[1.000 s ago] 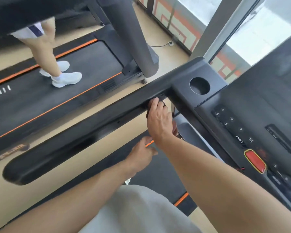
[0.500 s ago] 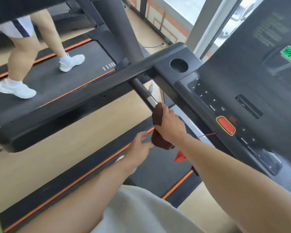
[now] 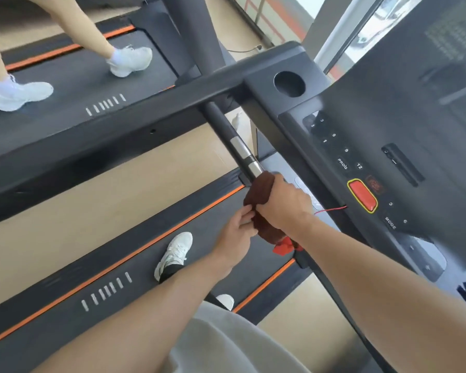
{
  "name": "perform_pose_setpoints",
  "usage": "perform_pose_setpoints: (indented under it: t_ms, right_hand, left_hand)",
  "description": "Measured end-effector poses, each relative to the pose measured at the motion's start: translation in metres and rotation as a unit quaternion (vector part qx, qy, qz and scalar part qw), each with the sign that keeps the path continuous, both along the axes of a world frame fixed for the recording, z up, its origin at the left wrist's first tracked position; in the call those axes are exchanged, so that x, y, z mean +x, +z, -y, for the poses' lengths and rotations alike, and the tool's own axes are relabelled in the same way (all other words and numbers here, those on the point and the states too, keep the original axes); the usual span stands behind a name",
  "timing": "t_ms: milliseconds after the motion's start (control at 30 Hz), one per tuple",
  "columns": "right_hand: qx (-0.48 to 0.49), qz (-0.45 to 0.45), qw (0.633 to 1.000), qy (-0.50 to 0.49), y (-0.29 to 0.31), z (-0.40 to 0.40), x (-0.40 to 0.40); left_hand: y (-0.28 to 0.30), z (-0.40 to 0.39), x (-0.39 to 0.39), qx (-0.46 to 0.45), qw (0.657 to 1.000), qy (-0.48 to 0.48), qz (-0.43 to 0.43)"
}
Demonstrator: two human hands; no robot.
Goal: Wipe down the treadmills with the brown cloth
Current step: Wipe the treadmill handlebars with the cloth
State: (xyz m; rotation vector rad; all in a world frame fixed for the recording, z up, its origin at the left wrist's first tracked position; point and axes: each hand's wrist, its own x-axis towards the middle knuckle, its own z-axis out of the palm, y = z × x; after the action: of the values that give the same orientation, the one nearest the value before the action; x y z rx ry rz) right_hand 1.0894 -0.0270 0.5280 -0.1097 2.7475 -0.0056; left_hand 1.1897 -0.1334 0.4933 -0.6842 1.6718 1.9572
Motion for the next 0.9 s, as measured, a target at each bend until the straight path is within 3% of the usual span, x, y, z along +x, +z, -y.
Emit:
perform_pose_setpoints:
  t_ms: [367,467,633,767,833,900]
  right_hand:
    - [-0.139,-0.114,0.982,0.056,-0.011,0.121,-0.092]
    - [-0.146,-0.097,0.983,0.043,-0.010,0.130,-0.108]
    - [-0.264,0.053,0.962,-0.042,-0.004,0.133,-0.140]
    - [-0.324,-0.023,0.934,-0.151,-0.002,0.137,-0.137]
    - [-0.295,-0.071,0.942,-0.143,0.002,0.142,-0.130]
    - [-0.273,-0.046,0.954,-0.116,0.005,0.145,-0.128]
  left_hand:
    - [-0.003,0.106,-0.066,-0.044,0.992,0.117,-0.003]
    - [-0.013,0.119,-0.076,-0.047,0.993,0.109,0.023]
    - [-0.011,0.125,-0.095,-0.022,0.997,0.068,0.013]
    - [0.000,0.137,-0.113,-0.034,0.998,0.044,0.016]
    - [0.005,0.144,-0.119,-0.041,0.999,0.031,0.014]
    - [0.010,0.150,-0.125,-0.052,0.998,0.033,0.007]
